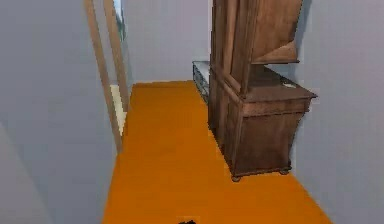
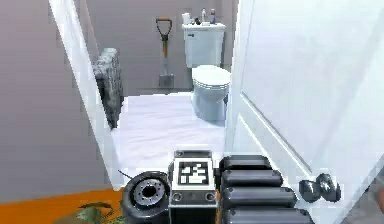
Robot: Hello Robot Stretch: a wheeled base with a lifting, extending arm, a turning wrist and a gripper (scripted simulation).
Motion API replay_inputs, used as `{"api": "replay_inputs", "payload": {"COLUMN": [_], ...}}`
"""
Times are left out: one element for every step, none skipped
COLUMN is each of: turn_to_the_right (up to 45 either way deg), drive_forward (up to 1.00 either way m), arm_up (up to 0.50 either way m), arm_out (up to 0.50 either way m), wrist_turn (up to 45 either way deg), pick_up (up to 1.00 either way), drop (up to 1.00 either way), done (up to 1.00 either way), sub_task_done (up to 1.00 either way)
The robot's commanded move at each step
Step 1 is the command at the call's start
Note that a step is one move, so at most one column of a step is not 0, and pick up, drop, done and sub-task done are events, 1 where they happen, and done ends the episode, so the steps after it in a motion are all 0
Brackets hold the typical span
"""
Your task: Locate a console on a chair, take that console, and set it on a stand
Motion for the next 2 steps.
{"api": "replay_inputs", "payload": {"turn_to_the_right": [0.0, -3.0], "drive_forward": [1.00, 0.00], "arm_up": [0.00, 0.00], "arm_out": [0.00, 0.00], "wrist_turn": [0.0, 0.0], "pick_up": [0.00, 0.00], "drop": [0.00, 0.00], "done": [0.00, 0.00], "sub_task_done": [0.00, 0.00]}}
